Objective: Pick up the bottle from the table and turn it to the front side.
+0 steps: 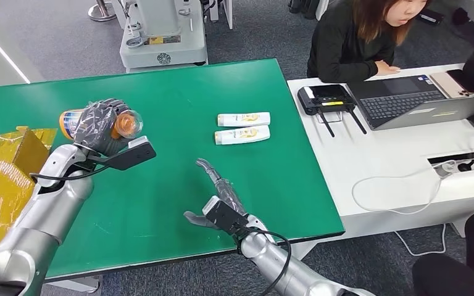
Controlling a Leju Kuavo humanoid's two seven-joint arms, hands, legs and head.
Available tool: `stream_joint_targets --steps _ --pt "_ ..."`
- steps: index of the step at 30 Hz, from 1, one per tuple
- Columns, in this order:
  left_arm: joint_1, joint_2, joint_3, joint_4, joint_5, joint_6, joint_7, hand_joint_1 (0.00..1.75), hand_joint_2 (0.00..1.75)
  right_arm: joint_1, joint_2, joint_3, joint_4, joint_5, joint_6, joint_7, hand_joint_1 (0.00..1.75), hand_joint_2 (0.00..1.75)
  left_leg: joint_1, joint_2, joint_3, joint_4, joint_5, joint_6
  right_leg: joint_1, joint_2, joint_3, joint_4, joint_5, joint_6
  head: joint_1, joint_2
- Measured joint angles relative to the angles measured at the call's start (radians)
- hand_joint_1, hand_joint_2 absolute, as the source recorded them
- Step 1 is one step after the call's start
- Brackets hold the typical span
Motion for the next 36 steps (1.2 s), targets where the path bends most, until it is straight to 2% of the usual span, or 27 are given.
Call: stream_joint_targets --steps 7,12,19,22,28,36 --pt "-0.031 0.018 -0.055 0.055 -0.226 0.017 0.171 1.75 1.75 0.025 0.0 -0.018 -0.017 0.01 -0.014 0.01 0.0 1.75 0.0 0.0 0.0 0.0 0.0 0.0 0.0 0.0 0.0 0.0 0.0 0.0 0.0 0.0" --pt "-0.065 0.057 -0.069 0.102 -0.34 0.12 0.28 1.75 1.75 0.065 -0.002 -0.037 -0.043 0.022 -0.032 0.018 0.0 1.75 0.0 0.0 0.0 0.0 0.0 0.0 0.0 0.0 -0.001 0.0 0.0 0.0 0.0 0.0" --pt "-0.075 0.067 -0.058 0.125 -0.377 0.223 0.28 1.75 1.75 0.088 -0.003 -0.055 -0.063 0.035 -0.039 0.021 0.0 1.75 0.0 -0.001 -0.001 0.0 0.0 0.0 0.0 -0.001 0.0 0.0 0.0 0.0 0.0 0.0" --pt "-0.082 0.064 -0.058 0.13 -0.417 0.215 0.303 1.75 1.75 0.088 -0.003 -0.064 -0.063 0.036 -0.04 0.019 0.0 1.75 0.0 0.0 -0.001 0.0 0.0 0.0 0.0 0.0 0.0 0.0 0.0 0.0 0.0 0.0" --pt "-0.11 0.07 -0.058 0.155 -0.507 0.143 0.368 1.75 1.75 0.088 -0.003 -0.085 -0.063 0.033 -0.048 0.009 0.0 1.75 0.0 0.0 -0.001 0.0 0.0 0.0 0.0 -0.001 0.0 0.0 0.0 0.0 0.0 0.0" --pt "-0.114 0.141 -0.058 0.193 -0.555 0.143 0.408 1.75 1.75 0.093 -0.007 -0.113 -0.063 0.031 -0.051 0.005 0.0 1.75 0.0 0.001 -0.001 0.0 0.0 0.0 0.0 0.001 -0.001 0.001 0.0 0.0 0.0 0.0"
